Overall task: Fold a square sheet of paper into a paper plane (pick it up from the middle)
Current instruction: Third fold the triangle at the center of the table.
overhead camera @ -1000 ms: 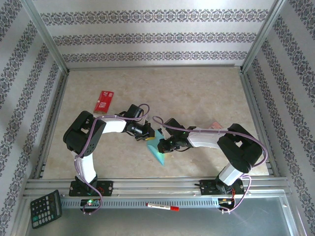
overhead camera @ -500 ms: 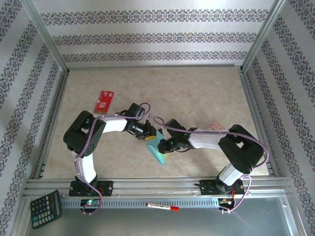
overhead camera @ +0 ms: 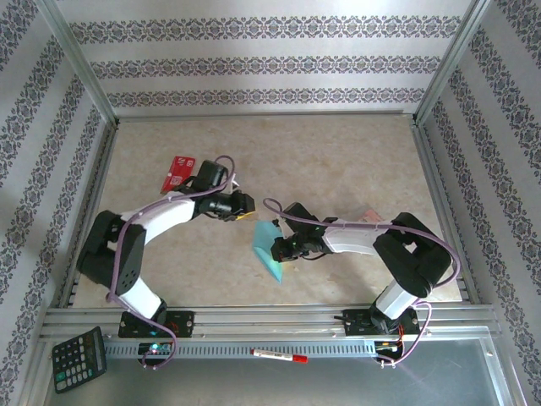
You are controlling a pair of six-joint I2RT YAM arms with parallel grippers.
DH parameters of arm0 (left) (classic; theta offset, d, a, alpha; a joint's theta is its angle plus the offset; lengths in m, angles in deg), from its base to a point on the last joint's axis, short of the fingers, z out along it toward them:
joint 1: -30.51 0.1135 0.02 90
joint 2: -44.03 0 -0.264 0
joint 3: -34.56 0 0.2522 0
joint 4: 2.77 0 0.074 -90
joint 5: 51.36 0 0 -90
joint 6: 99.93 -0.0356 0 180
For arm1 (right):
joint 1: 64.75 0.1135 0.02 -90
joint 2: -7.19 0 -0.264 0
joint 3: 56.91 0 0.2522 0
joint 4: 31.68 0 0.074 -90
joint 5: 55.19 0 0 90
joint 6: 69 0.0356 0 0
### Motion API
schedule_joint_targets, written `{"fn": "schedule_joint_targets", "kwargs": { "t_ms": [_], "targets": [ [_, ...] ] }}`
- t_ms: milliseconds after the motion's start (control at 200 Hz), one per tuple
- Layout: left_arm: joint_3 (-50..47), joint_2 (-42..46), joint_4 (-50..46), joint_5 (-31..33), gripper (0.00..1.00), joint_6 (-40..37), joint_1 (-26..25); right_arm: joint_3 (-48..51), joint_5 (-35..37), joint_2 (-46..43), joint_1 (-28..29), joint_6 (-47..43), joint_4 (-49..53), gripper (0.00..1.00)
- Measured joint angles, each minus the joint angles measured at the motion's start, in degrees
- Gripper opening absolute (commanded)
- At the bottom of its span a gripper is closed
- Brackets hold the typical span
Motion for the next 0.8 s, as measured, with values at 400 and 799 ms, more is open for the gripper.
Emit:
{"fn": "schedule_joint_targets", "kwargs": {
  "t_ms": [400,799],
  "targets": [
    [-16.7,13.0,2.9,1.3,0.04,7.5,-5.8,-5.8,0.8,4.8,-1.7,0.0,0.8,0.0],
    [-24.0,9.9,21.0,3.6,0.0,18.6,-19.8,-5.8,0.7,5.2,-1.7,0.0,0.0,0.0]
  ]
}}
